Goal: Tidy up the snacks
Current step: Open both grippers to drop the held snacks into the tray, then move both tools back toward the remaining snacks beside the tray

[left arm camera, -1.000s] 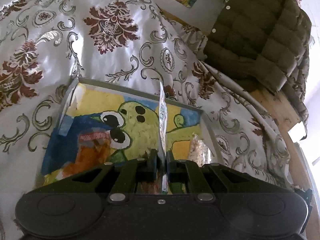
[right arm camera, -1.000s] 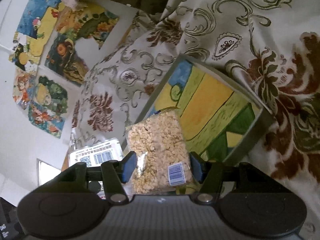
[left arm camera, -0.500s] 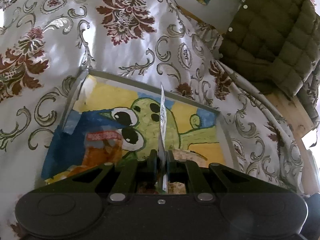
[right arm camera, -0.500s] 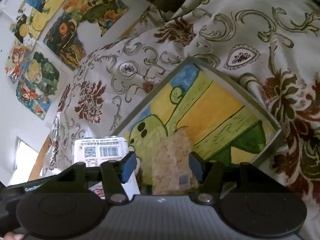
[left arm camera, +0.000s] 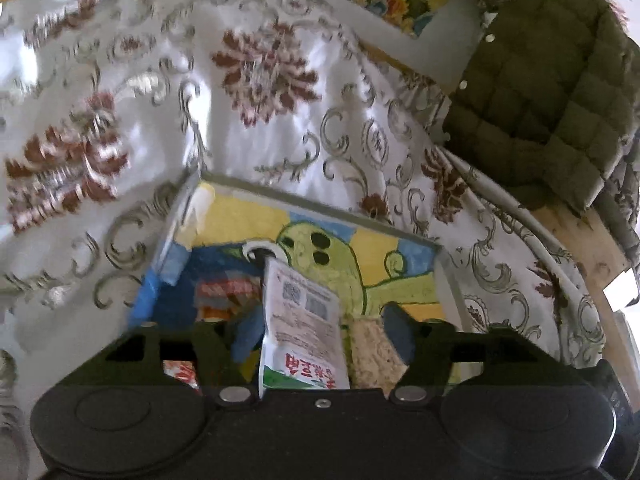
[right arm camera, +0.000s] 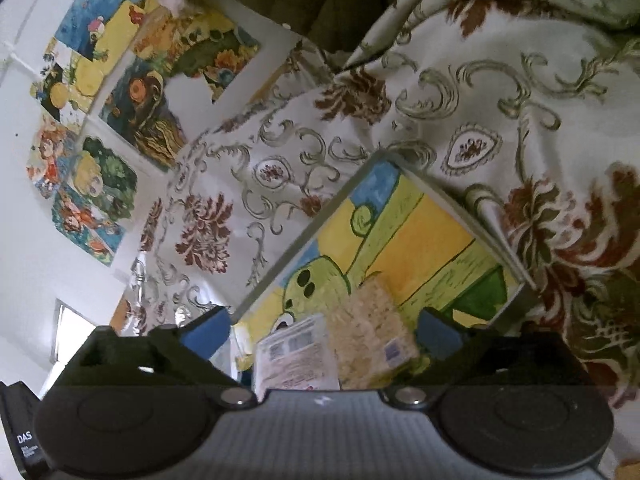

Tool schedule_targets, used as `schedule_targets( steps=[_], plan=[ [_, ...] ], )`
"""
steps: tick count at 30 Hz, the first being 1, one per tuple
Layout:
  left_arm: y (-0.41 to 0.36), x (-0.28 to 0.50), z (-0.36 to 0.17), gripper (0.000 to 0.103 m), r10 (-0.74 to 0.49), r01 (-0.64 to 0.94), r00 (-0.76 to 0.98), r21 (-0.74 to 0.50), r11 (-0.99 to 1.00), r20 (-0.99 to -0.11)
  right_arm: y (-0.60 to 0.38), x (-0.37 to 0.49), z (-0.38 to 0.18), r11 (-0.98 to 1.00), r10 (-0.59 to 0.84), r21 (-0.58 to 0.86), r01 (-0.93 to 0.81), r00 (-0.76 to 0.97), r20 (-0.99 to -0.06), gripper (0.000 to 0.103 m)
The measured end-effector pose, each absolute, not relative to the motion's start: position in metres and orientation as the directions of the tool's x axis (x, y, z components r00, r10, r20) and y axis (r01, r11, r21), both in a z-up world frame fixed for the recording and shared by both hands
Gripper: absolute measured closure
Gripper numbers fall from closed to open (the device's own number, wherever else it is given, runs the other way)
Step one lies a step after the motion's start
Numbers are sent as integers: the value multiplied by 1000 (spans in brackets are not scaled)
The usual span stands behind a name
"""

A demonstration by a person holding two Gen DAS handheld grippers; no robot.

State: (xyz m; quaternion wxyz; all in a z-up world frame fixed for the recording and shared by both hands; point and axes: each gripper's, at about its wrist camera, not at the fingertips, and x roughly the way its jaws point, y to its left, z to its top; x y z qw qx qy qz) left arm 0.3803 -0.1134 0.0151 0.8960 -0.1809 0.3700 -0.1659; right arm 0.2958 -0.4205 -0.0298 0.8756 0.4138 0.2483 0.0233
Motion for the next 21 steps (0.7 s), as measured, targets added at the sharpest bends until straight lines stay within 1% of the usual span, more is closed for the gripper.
schedule_targets(
  steps=[1,3,6,10,14,21],
  plan=[
    [-113,376,19,23,-426,172,679,-434,884,-598,-421,293,-27,660,244,733,163,877,-415,0],
    [-112,364,28,11,-412,184,702,-412,893,-581,-422,285,-22,676,234,720,160,879,-416,0],
    [-110,345,37,4,-400,194,729,-392,899,-556,-418,273,-14,709,215,686,160,878,-427,0],
    [-108,320,45,1,-390,210,742,-364,908,-545,-409,256,0,763,198,631,135,881,-429,0],
    [-102,295,51,1,-383,224,757,-341,913,-530,-399,232,10,804,168,582,120,894,-416,0],
    [-81,249,56,1,-363,218,789,-326,920,-496,-390,189,14,831,118,539,140,902,-415,0]
  ],
)
